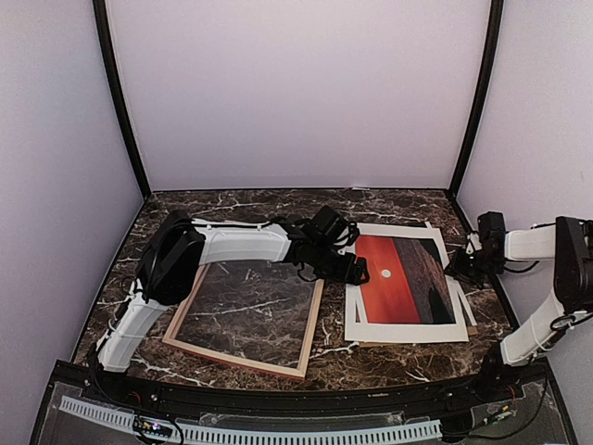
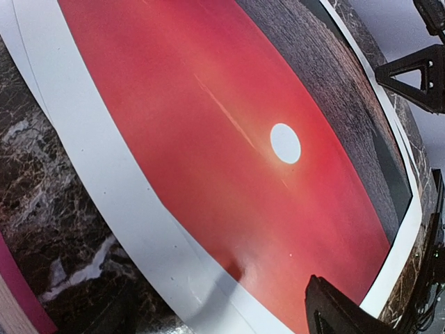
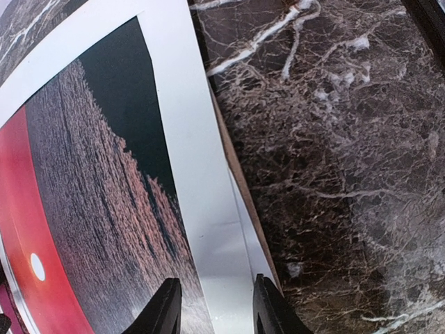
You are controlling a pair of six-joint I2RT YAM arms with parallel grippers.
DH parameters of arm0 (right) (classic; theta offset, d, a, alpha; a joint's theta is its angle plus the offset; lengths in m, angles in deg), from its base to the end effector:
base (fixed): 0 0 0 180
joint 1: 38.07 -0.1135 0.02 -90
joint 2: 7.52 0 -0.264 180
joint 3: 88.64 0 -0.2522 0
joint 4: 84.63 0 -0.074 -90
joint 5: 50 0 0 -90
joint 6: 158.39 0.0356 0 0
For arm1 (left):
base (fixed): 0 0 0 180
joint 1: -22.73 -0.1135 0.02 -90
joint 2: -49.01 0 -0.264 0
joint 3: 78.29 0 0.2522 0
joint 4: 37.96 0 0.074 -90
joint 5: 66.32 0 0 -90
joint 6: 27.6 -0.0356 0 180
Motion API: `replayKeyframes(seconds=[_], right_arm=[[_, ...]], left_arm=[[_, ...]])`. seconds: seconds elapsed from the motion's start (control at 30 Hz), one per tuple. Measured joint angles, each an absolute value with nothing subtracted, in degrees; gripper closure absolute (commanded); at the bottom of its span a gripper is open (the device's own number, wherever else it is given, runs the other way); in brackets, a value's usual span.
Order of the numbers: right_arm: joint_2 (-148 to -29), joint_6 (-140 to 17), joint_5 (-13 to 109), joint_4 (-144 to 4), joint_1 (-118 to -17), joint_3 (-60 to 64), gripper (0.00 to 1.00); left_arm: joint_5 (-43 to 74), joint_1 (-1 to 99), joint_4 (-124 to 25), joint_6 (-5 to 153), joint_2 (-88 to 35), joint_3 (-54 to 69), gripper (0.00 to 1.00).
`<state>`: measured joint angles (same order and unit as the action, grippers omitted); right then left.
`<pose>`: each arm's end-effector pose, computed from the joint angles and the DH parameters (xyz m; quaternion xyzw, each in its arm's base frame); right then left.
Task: Put the photo into the frame
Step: Pick up the mat board from the photo.
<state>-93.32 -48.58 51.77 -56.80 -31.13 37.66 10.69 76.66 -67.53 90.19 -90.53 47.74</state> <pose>0.2678 -0.0253 0.1486 0.1964 0.9408 0.1273 0.2453 0.3147 -0.4456 0.1517 0.2500 0.8777 -0.3373 0.2313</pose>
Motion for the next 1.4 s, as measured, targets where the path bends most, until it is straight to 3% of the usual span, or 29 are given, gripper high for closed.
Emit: replayKeyframes(seconds=[0.33,0.9,1.4], right_arm=[[-92.9,-48.6,51.7,-57.9,-32.3,38.4,0.63],[-88.6,-47.3,51.6,-61.5,-33.8,43.8,0.63],[-88.6,-46.4,53.3,-62.2,-35.5,44.1,0.64]], left_arm=[[10.6,76.8,-67.6,93.7,-91.1,48.7,0.15],[6.0,76.5,-56.1,99.0,-90.0,42.1,0.33],[9.1,77.1,-58.0,96.5,-89.9,42.3,0.51]])
